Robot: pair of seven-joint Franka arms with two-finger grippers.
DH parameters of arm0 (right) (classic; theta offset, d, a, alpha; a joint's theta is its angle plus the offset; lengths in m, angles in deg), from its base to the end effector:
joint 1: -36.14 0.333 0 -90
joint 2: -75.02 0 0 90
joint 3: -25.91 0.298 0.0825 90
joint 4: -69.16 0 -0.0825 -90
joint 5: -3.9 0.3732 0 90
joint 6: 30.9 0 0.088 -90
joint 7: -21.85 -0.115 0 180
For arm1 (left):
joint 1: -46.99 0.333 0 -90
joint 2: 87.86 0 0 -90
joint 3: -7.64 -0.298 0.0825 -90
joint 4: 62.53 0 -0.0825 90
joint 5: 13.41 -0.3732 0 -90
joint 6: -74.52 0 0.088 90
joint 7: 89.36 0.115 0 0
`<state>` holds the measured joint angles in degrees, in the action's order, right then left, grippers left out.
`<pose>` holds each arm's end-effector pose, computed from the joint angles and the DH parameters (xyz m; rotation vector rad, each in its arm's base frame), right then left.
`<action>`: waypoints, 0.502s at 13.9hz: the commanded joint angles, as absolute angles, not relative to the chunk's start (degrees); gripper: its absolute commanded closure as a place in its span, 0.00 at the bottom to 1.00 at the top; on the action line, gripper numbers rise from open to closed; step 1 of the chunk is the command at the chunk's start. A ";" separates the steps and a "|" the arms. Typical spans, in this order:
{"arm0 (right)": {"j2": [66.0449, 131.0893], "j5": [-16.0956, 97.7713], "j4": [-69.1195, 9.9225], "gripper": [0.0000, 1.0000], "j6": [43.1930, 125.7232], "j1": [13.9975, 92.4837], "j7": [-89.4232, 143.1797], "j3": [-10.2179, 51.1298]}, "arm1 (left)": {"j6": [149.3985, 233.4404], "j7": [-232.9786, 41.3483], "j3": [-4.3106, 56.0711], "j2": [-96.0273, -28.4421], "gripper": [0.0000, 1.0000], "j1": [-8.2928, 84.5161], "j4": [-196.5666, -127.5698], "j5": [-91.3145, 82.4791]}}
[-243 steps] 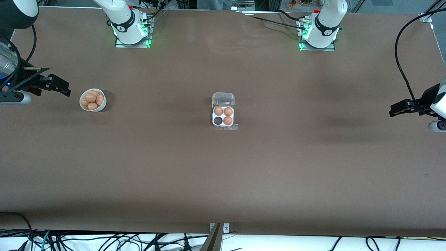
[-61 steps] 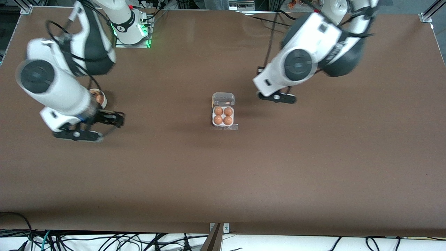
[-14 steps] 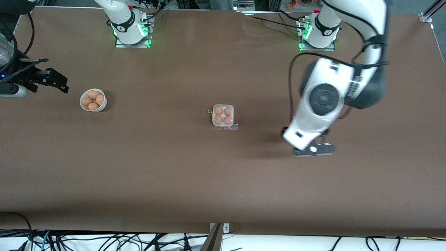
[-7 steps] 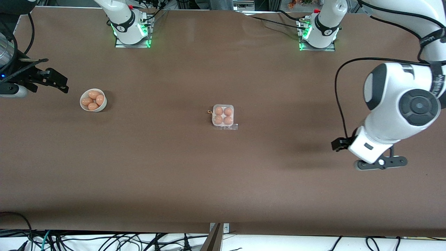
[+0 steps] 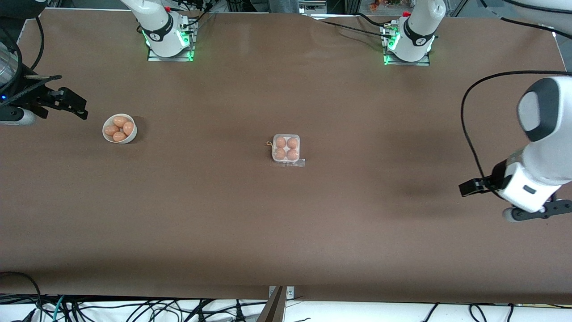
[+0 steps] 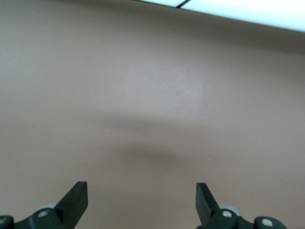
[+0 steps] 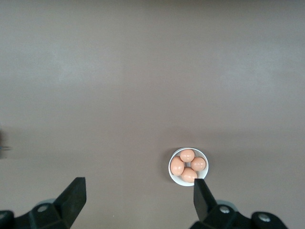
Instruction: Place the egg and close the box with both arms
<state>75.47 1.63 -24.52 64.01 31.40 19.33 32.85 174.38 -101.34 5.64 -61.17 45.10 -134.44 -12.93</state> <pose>0.5523 0.0167 0.5721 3.1035 -0.0038 0.0237 0.6794 -0.0043 0.4751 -3.1193 -0.3263 -0.0359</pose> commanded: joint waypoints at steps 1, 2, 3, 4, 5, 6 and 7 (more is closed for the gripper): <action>75.37 2.50 -23.92 0.00 63.41 30.52 18.86 33.64 | 173.31 -100.53 9.84 -66.91 0.00 49.62 -138.97 -15.08; 75.37 2.50 -23.92 0.00 63.41 30.52 18.86 33.55 | 173.31 -100.53 9.84 -68.77 0.00 49.62 -141.78 -15.08; 75.37 2.50 -23.83 0.00 63.41 30.52 18.86 33.55 | 173.31 -100.44 9.84 -70.61 0.00 49.54 -144.94 -15.08; 75.37 2.50 -23.92 0.00 63.41 30.52 18.86 33.55 | 173.66 -100.35 9.84 -72.20 0.00 49.53 -147.58 -15.08; 75.37 2.50 -23.92 0.00 63.41 30.52 18.86 33.55 | 173.75 -100.35 9.84 -73.60 0.00 49.36 -149.44 -15.08; 75.37 2.50 -23.92 0.00 63.41 30.52 18.86 33.55 | 173.40 -100.35 9.84 -74.92 0.00 49.19 -150.76 -14.99; 75.37 2.50 -23.92 0.00 63.41 30.52 18.86 33.55 | 173.22 -100.44 9.84 -76.59 0.00 48.84 -152.77 -14.99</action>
<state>75.47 1.64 -24.51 64.01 31.38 19.33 32.85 172.55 -101.08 9.41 -71.02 49.17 -145.94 -12.95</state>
